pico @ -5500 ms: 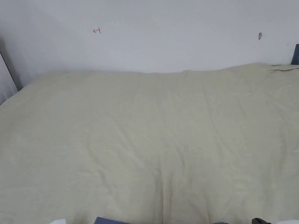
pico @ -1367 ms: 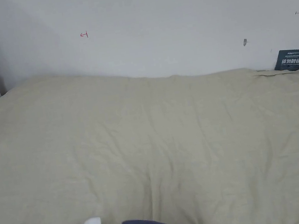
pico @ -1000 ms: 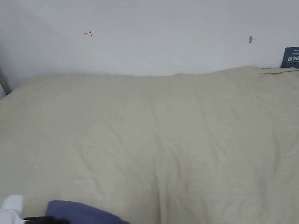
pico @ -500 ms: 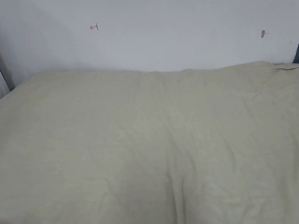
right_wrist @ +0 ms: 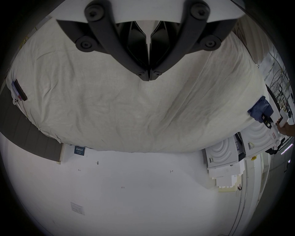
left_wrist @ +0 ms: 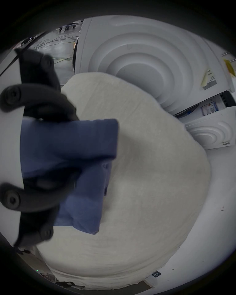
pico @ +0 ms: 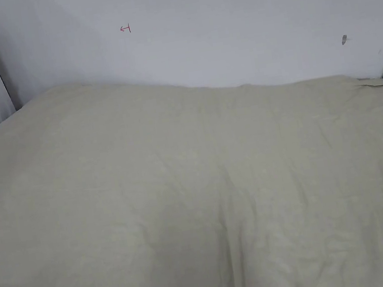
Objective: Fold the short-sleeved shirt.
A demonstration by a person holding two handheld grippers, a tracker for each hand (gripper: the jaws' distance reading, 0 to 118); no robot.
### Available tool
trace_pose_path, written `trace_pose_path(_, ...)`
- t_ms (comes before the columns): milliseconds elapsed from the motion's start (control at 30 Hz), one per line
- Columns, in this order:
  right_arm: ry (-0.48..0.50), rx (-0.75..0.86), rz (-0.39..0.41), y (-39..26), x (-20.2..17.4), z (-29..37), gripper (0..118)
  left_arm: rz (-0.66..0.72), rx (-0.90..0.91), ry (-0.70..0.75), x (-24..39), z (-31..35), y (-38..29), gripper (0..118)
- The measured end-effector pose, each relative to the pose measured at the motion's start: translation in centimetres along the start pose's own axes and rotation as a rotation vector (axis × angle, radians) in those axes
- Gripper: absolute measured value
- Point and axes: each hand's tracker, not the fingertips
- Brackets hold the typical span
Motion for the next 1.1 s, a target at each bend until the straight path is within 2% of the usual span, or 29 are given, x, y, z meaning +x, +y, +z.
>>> trace_pose_path(33,-0.003,0.007,-0.004,0.1,0.2,0.1,1,0.017,0.030,0.005,-0.4,1.0,0.0,84)
trace_pose_path(100,-0.020,0.015,-0.003,0.4,0.4,0.3,1,0.021,0.119,0.046,-0.6,3.3,0.3,83)
trace_pose_path(233,-0.054,0.040,-0.023,1.0,1.4,0.6,1,0.046,0.423,0.152,0.5,9.0,-0.1,79)
trace_pose_path(300,-0.064,0.047,-0.031,1.3,1.9,0.6,1,0.030,0.543,0.168,1.5,10.4,-0.6,60)
trace_pose_path(367,-0.078,0.047,-0.035,1.7,2.3,0.6,1,-0.016,0.644,0.138,4.4,12.4,-2.0,32)
trace_pose_path(467,-0.101,0.051,-0.039,2.3,3.0,0.5,1,-0.081,0.756,0.066,11.4,15.0,-5.2,24)
trace_pose_path(567,-0.114,0.057,-0.052,2.9,3.6,0.4,1,-0.153,0.791,-0.064,18.5,15.4,-8.0,9)
trace_pose_path(600,-0.119,0.062,-0.053,3.2,3.8,0.5,1,-0.181,0.811,-0.067,21.2,15.2,-9.0,5)
trace_pose_path(667,-0.128,0.064,-0.055,3.7,4.0,0.5,1,-0.188,0.825,-0.099,25.9,15.0,-10.9,1)
trace_pose_path(767,-0.135,0.078,-0.058,4.3,4.3,0.9,1,-0.170,0.820,-0.223,31.6,14.1,-12.8,0)
trace_pose_path(967,-0.157,0.110,-0.048,4.8,4.8,1.5,1,-0.134,0.855,-0.271,39.6,13.1,-14.7,0)
trace_pose_path(1100,-0.174,0.136,-0.051,4.7,5.1,1.7,1,-0.137,0.915,-0.275,42.9,13.3,-16.4,0)
